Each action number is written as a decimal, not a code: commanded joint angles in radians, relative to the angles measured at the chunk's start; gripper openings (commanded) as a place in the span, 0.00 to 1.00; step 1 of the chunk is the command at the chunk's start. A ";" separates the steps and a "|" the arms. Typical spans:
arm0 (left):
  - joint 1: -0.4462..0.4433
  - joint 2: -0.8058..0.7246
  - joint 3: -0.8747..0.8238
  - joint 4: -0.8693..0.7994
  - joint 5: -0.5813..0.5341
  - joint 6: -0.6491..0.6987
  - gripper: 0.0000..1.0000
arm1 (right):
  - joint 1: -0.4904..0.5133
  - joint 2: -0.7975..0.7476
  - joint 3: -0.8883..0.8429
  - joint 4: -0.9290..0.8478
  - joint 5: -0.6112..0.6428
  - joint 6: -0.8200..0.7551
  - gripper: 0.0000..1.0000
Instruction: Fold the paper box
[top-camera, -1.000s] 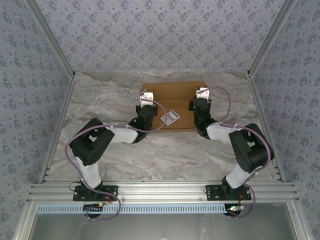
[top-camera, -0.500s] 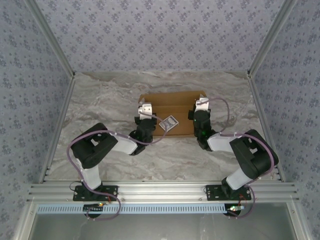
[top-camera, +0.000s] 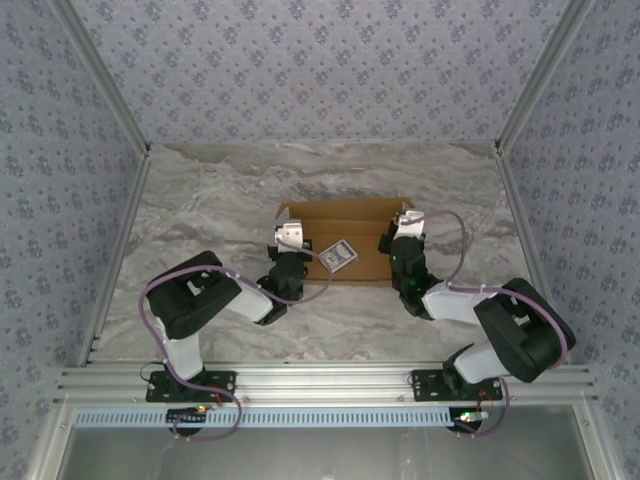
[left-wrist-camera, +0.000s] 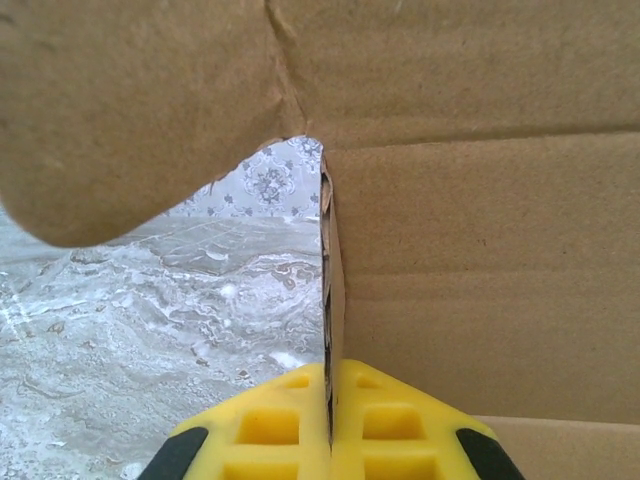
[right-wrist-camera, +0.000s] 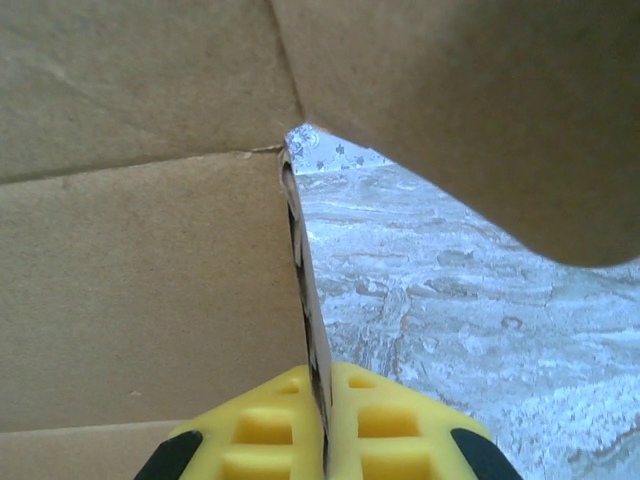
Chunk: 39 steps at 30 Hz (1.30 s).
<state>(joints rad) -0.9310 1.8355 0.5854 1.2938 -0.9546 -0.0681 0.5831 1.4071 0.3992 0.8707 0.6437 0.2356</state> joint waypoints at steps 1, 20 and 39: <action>-0.008 0.048 -0.049 -0.068 -0.054 0.019 0.00 | 0.007 -0.017 -0.046 -0.143 0.080 0.108 0.08; 0.093 0.069 0.069 0.072 0.006 0.185 0.00 | -0.087 0.113 0.089 0.102 -0.059 -0.021 0.05; 0.128 0.028 -0.012 0.075 0.003 0.145 0.00 | -0.082 0.211 0.139 0.146 -0.178 -0.051 0.08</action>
<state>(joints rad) -0.7979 1.8984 0.6212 1.3857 -0.8757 0.0898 0.4942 1.6485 0.5735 0.9981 0.4500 0.1715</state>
